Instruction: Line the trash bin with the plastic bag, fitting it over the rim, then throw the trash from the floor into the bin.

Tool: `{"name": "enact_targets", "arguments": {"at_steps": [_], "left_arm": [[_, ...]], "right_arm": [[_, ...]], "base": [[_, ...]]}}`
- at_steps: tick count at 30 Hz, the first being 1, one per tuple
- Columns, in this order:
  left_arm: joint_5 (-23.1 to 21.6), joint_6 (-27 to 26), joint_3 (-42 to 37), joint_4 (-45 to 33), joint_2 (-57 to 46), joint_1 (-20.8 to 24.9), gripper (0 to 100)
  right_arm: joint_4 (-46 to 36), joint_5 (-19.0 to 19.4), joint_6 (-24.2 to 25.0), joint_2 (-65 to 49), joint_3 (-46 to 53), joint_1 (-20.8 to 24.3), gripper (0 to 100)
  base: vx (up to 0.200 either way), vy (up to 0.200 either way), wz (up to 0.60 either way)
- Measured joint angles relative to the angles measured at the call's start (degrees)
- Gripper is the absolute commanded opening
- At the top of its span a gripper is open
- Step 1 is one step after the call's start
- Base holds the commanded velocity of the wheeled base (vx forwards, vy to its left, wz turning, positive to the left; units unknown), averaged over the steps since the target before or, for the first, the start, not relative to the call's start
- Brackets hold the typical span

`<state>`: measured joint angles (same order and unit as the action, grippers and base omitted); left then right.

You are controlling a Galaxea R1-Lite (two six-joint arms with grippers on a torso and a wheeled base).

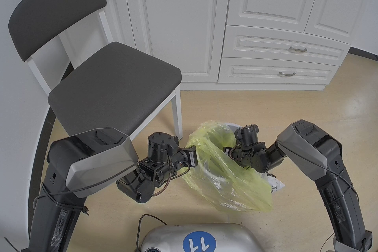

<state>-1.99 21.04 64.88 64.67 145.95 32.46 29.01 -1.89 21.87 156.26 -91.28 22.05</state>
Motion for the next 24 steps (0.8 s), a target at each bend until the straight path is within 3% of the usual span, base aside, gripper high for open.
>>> {"name": "enact_targets", "arguments": {"at_steps": [12,24], "left_arm": [[-0.01,0.04,0.72,0.09,0.06,-0.24,0],[-0.04,0.15,2.16,2.06,0.63,-0.38,0]], "right_arm": [[-24.88,-5.77,-3.64,1.99,-10.95,-0.23,0],[-28.59,-7.94,-6.28,-2.04,-10.70,-0.95,0]], "base": [[0.000,0.000,0.00],[0.000,0.000,0.00]]}}
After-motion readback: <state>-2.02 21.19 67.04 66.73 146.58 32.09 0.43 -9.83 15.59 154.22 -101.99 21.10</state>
